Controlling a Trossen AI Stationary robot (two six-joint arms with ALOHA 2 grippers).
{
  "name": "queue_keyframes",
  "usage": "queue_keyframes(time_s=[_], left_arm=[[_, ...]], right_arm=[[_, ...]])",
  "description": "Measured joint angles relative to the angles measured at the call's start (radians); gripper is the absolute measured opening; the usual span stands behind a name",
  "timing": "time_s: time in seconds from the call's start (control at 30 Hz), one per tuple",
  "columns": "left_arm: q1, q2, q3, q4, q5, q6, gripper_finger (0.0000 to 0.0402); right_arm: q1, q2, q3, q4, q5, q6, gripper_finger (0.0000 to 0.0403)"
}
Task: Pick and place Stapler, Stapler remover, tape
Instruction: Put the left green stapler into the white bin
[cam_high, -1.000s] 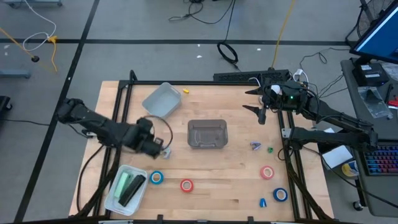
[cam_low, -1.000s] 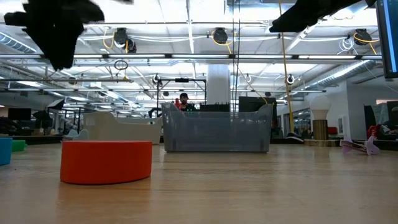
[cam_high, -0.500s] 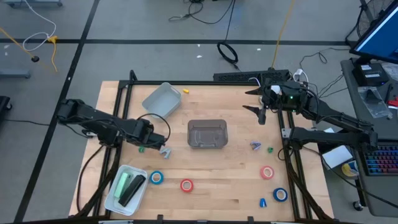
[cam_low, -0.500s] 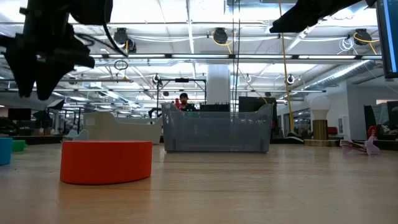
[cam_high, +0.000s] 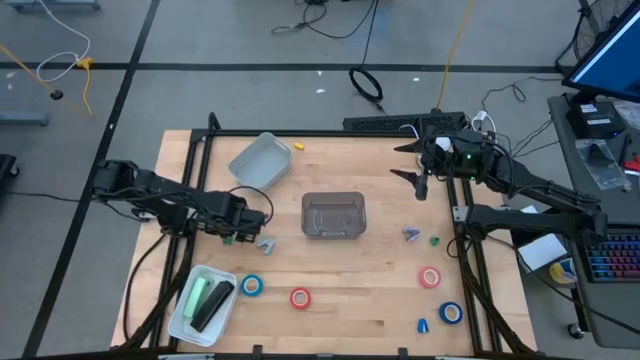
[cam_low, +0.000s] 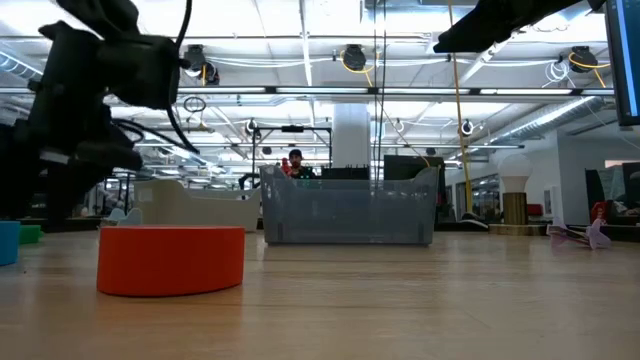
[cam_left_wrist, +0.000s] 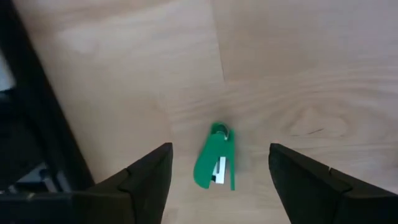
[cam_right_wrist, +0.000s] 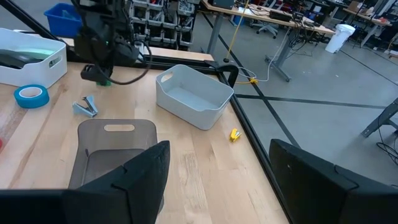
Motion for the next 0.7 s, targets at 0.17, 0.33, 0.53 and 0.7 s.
queue_keyframes(time_s=[0.17,0.33,0.53,0.7], left_arm=[[0.025,0.0,-0.043,0.05,0.016,0.024,0.0256],[0.034,0.0,-0.069,0.066,0.04,0.043,0.0231],[0.035,-0.002,-0.077,0.07,0.03,0.042,0.0176],[0.034,0.0,-0.079,0.07,-0.015,0.031,0.0113]], right_arm=[[0.0,0.0,0.0,0.0,0.0,0.0,0.0267],[0.0,0.0,0.0,0.0,0.0,0.0,0.0267],[0.0,0.0,0.0,0.0,0.0,0.0,0.0267],[0.0,0.0,0.0,0.0,0.0,0.0,0.0267]])
